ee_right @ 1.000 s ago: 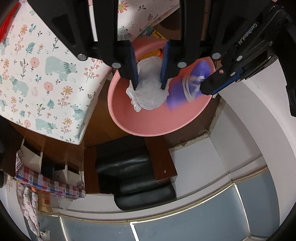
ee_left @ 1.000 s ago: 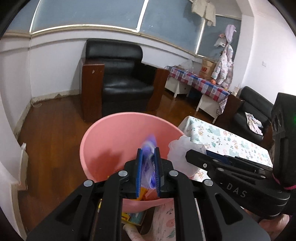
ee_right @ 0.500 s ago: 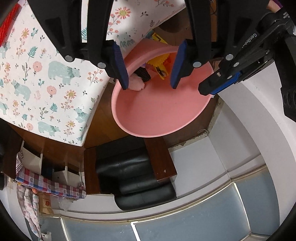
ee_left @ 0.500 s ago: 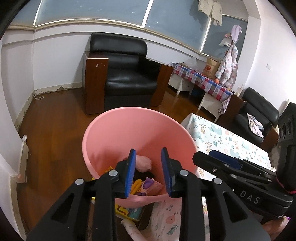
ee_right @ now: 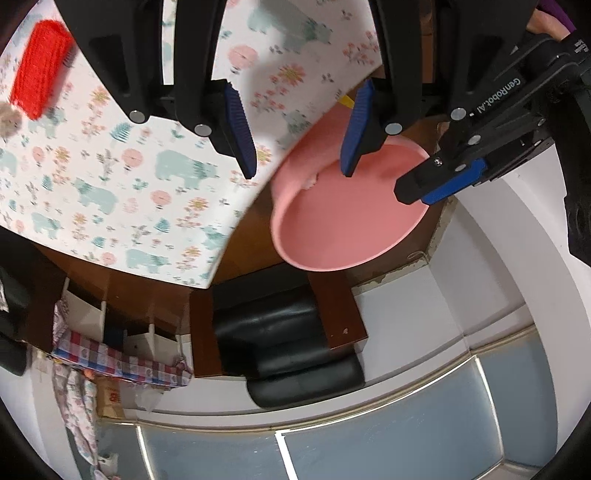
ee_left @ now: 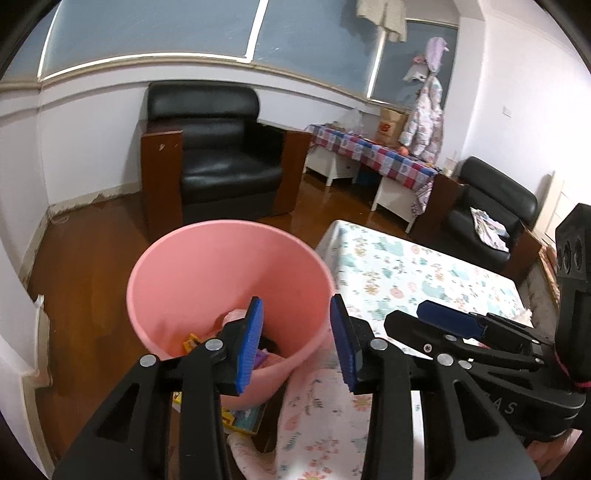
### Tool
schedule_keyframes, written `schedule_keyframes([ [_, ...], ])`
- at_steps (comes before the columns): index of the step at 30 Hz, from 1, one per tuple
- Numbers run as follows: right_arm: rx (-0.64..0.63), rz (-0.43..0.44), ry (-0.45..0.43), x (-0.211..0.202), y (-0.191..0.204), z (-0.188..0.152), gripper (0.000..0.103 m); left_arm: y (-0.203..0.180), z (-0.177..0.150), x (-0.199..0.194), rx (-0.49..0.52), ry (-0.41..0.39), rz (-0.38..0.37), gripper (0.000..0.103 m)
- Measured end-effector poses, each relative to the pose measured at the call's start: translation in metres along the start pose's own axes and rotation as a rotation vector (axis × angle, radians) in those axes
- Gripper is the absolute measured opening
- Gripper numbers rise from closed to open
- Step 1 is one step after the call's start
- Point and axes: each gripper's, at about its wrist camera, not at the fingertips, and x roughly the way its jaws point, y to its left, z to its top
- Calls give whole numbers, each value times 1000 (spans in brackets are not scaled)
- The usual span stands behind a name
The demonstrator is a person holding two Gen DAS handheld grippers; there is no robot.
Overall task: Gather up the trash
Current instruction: 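Move both tools back to the table toward the red foam net and clear bag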
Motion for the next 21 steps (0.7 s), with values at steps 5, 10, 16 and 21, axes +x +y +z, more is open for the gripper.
schedule_keyframes([
  [5,48,-26,-13,-25,-22,-9,47,-27,-1,-7,51,-7,-33,38],
  [10,92,-85,-32,-53,-49,-22,47,-57,-5,-9,105,3,-78,38],
  [16,139,-152,-51,-82,-79,-42,47,-88,-10,-7,156,32,-148,38],
  [21,189,-221,-66,-107,-107,-59,47,-117,-16,-2,189,80,-226,38],
])
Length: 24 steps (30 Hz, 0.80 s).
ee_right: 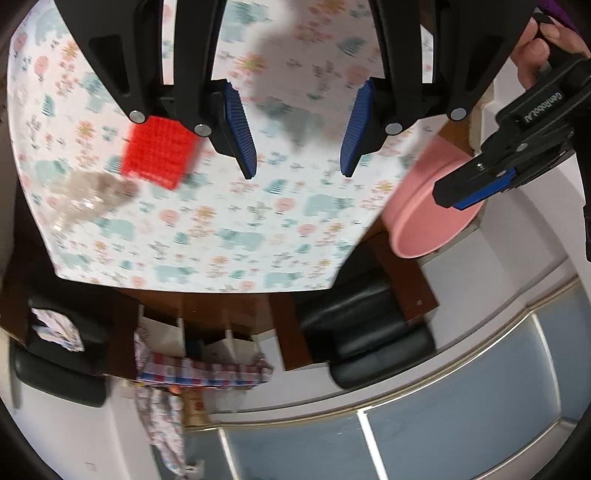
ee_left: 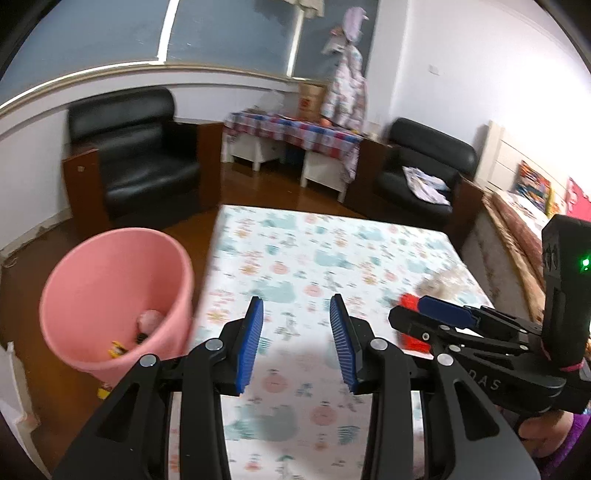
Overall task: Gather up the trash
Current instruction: 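Move both tools back to the table toward the red foam net and clear bag, then grasp the red foam net with the left tool and lift it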
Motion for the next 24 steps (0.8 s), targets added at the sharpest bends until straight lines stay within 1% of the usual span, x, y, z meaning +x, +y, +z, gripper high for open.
schedule_keyframes([
  [3,39,-50,-8,-11,-24,-8,47,-15,-1,9,22,26,-52,38],
  [6,77,-101,-23,-19,-44,-11,47,-36,-1,21,66,57,-101,38],
  [9,141,-151,-33,-30,-71,-19,47,-54,-2,34,103,90,-141,38],
  [12,175,-187,-25,-36,-86,-25,47,-77,-2,50,133,123,-192,38],
  [16,185,-240,-45,-55,-100,-31,47,-100,-5,64,159,165,-245,38],
  [19,202,-258,-58,-64,-108,-36,47,-116,-9,78,190,209,-260,38],
  [24,234,-247,-53,-62,-117,-40,47,-124,-16,100,206,261,-240,38],
])
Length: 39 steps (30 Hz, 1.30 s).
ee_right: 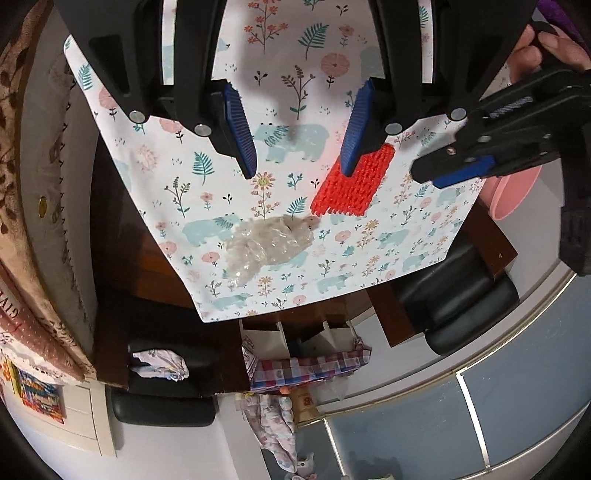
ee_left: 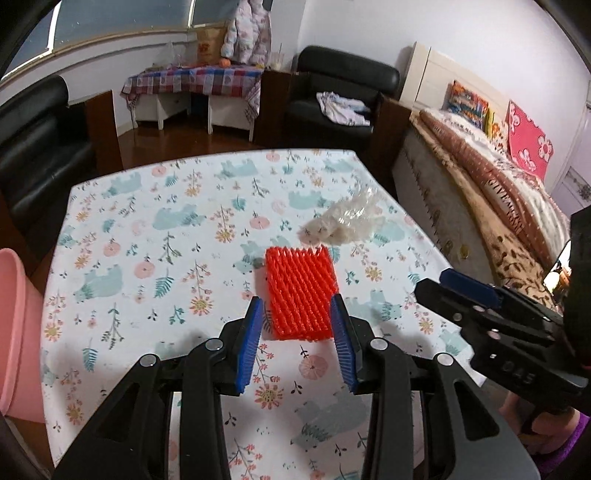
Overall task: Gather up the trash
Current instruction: 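Grasp the red foam net with the left tool and lift it, then grasp the crumpled clear plastic bag with the right tool while the left tool holds the red net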
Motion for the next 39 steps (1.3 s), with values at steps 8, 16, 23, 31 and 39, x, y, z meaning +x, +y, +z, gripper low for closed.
schedule_keyframes([
  [8,13,13,25,22,-7,4,47,7,-1,39,-26,71,17,38],
  [16,113,65,34,46,-21,29,47,5,-9,51,-24,61,-46,16],
  [23,232,53,32,70,-27,53,57,19,-9,18,-30,-72,3,10],
  [31,307,-60,37,111,-24,80,58,47,-11,-8,-87,-148,22,10],
  [39,277,-146,100,146,-26,75,58,63,-14,-14,-128,-160,12,10],
])
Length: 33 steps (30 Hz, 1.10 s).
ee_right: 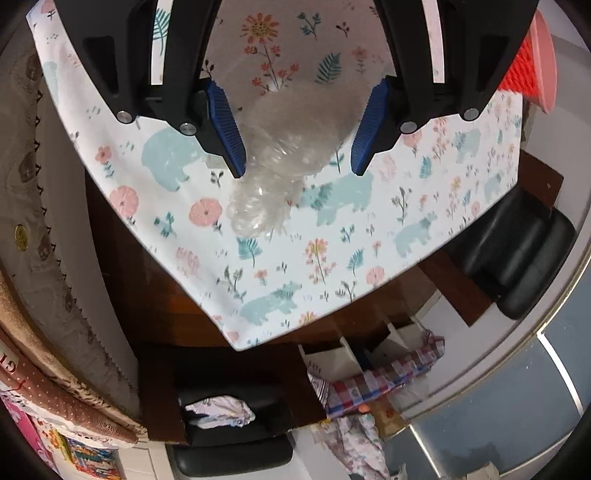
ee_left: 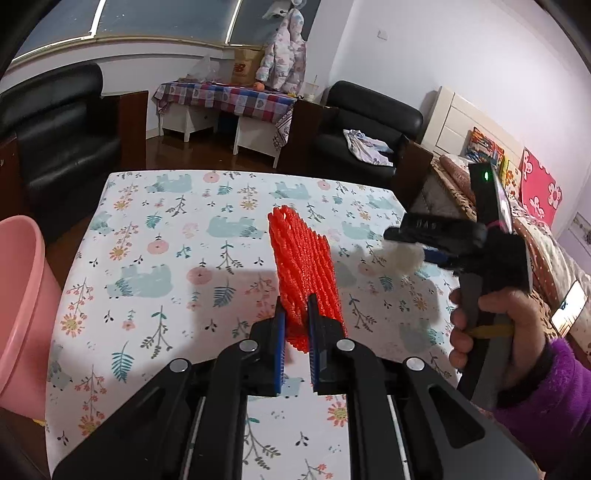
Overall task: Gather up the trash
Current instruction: 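Grasp the crumpled clear plastic bag with the right tool while the left tool holds the red net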
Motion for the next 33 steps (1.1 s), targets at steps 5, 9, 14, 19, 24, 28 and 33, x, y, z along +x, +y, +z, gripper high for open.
schedule_keyframes([
  [5,-49,74,9,-3,2,-9,42,6,-1,-2,-23,-4,3,10],
  [9,-140,174,25,-20,22,-23,41,9,1,-6,-33,-13,16,10],
  [14,-315,282,75,-38,62,-54,41,14,-1,-18,-48,-35,55,10],
  [19,-487,336,125,-48,99,-92,41,20,-8,-29,-56,-46,126,10],
  [24,-557,342,165,-47,110,-115,42,25,-18,-35,-67,-38,176,10],
  [28,-581,323,173,-48,111,-123,42,28,-19,-37,-79,-39,183,10],
  [33,-606,297,181,-48,111,-126,50,28,-19,-38,-77,-39,182,10],
])
